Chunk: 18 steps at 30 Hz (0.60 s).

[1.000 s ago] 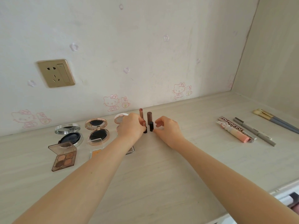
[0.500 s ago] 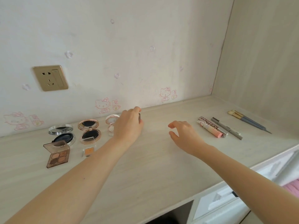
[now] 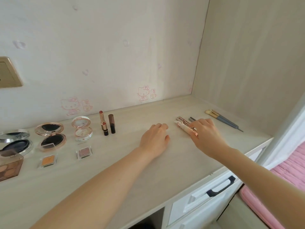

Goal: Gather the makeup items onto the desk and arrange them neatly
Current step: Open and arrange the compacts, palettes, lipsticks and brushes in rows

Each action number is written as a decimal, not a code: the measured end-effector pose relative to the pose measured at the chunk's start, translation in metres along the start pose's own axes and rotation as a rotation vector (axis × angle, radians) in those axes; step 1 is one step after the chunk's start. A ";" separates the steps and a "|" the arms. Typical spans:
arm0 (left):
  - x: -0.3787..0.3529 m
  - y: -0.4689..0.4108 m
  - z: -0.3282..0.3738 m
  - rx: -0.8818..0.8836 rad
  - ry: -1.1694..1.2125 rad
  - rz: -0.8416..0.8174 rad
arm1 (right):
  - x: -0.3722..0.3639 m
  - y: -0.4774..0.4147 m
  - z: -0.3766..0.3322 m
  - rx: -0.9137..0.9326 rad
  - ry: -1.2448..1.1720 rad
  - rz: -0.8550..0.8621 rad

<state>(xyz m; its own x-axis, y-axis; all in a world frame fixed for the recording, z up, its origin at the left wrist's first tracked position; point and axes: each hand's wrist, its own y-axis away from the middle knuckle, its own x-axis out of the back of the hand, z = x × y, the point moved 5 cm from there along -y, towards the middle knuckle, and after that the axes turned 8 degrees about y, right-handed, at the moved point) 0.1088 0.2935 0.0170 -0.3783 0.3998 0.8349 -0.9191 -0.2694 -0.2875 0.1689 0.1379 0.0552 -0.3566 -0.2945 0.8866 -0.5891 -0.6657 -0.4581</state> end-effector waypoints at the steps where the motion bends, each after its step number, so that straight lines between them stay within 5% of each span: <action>1: -0.006 -0.006 0.002 0.012 0.015 -0.009 | 0.002 0.001 0.004 0.019 0.032 0.055; 13: -0.042 -0.069 0.012 0.129 0.181 -0.103 | -0.053 0.001 0.035 -0.097 0.069 -0.054; 18: -0.049 -0.078 0.009 0.129 0.188 -0.104 | -0.049 0.002 0.031 -0.049 0.070 0.046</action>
<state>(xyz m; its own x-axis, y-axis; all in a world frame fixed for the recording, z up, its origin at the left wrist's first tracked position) 0.2002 0.2866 0.0025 -0.3077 0.5839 0.7513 -0.9369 -0.3235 -0.1323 0.2079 0.1296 0.0130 -0.4332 -0.2742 0.8586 -0.6048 -0.6179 -0.5025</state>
